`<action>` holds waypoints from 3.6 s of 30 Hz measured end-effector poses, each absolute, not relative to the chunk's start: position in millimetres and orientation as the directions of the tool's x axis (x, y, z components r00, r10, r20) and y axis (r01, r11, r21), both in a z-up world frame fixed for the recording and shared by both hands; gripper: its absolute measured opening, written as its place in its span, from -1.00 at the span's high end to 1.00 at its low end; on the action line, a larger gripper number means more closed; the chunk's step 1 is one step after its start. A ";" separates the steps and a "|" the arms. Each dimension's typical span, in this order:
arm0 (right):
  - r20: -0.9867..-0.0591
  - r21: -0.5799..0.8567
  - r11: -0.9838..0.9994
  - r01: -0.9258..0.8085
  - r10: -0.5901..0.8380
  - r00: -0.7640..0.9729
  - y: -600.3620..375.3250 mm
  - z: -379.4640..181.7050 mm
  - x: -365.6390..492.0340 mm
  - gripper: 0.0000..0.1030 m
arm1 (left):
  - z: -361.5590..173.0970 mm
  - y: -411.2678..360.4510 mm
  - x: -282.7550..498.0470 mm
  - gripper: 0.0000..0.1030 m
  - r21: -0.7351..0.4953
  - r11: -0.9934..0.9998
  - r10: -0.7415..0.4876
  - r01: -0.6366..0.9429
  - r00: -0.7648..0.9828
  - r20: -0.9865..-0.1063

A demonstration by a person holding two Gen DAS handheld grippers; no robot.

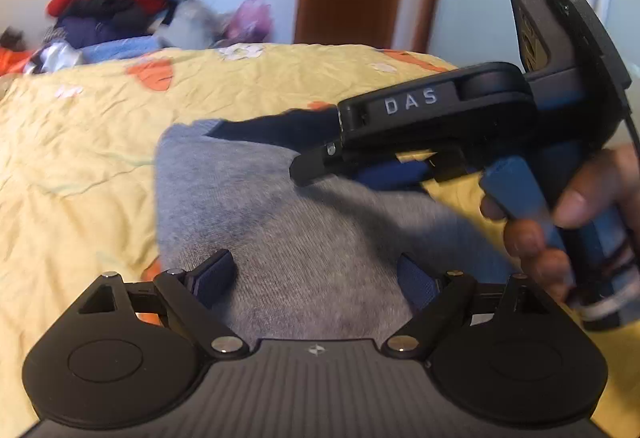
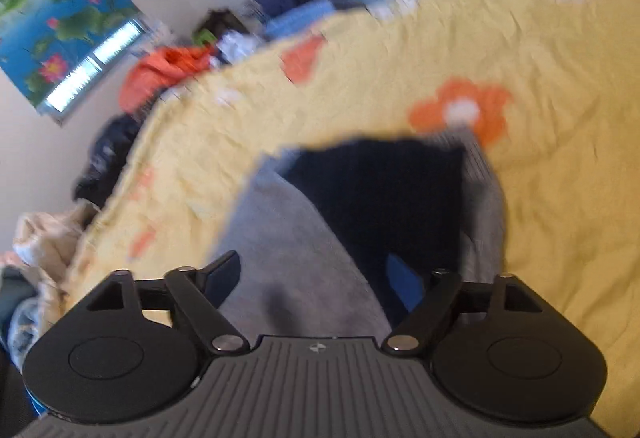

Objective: Fold small clothes

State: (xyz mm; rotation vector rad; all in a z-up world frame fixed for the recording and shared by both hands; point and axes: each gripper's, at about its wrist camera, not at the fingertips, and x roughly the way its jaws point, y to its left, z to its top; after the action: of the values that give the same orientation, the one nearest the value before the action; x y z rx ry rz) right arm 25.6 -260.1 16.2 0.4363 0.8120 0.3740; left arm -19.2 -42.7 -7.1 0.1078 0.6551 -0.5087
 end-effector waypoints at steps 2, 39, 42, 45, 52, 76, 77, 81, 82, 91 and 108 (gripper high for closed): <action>-0.623 0.538 0.838 -0.096 0.471 0.625 -266.1 23.2 25.8 -0.20 | -1.0 -49.3 -25.1 -0.73 -0.015 0.876 -0.388 0.483 0.685 -0.617; -0.603 0.197 0.975 -0.103 0.204 0.771 -248.8 27.4 -149.9 -0.76 | -13.0 36.4 -111.1 -0.79 -0.020 0.989 -0.122 0.148 0.720 -0.683; -0.674 0.109 0.993 -0.037 0.102 0.732 -239.3 2.2 -156.5 -0.77 | -23.0 25.5 -119.5 -0.79 -0.004 0.992 -0.091 0.125 0.705 -0.703; -0.679 0.029 0.999 -0.024 0.037 0.733 -228.2 -5.2 -163.8 -0.95 | -28.4 11.2 -123.6 -0.82 0.052 0.991 -0.055 0.122 0.731 -0.680; -0.717 0.002 0.997 0.079 -0.054 0.695 -216.5 -7.0 -156.7 -0.99 | -35.3 6.2 -119.4 -1.00 0.025 0.991 -0.081 0.131 0.741 -0.666; -0.651 0.000 0.992 0.123 -0.093 0.753 -206.8 -16.0 -173.1 -1.00 | -36.3 7.5 -122.5 -1.00 0.021 0.991 -0.083 0.129 0.745 -0.662; -0.650 0.000 0.992 0.123 -0.093 0.754 -206.7 -15.9 -173.3 -1.00 | -36.7 7.5 -122.4 -1.00 0.021 0.991 -0.083 0.129 0.745 -0.662; -0.651 0.001 0.992 0.123 -0.093 0.753 -206.8 -16.1 -173.2 -1.00 | -35.9 7.5 -122.6 -1.00 0.020 0.991 -0.084 0.129 0.745 -0.662; -0.651 0.000 0.992 0.123 -0.093 0.753 -206.7 -16.1 -173.2 -1.00 | -36.2 7.6 -122.6 -1.00 0.020 0.991 -0.085 0.130 0.744 -0.662; -0.651 0.000 0.992 0.123 -0.093 0.754 -206.6 -16.2 -173.6 -1.00 | -35.6 6.0 -121.3 -1.00 0.018 0.992 -0.080 0.122 0.747 -0.660; -0.644 0.001 0.992 0.127 -0.096 0.759 -204.4 -15.7 -175.7 -1.00 | -36.4 3.6 -121.2 -1.00 0.021 0.994 -0.066 0.106 0.752 -0.656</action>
State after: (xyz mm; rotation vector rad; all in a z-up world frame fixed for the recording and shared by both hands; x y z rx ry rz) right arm -175.7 -204.4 -15.7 0.0454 0.6990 -0.1214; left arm -121.2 3.6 -36.4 0.0578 0.7138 -0.0937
